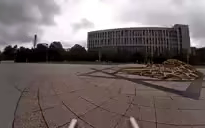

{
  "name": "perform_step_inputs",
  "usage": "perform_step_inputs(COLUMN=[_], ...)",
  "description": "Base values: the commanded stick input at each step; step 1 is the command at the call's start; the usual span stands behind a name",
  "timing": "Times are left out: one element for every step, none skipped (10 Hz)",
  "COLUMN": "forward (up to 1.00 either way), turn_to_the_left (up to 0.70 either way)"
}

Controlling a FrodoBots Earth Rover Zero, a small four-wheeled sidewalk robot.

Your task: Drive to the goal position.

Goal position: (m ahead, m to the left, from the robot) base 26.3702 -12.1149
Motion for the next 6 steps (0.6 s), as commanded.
perform_step_inputs(forward=[1.0,1.0,1.0,1.0,1.0,1.0], turn_to_the_left=[0.0,0.0,0.0,0.0,0.0,0.0])
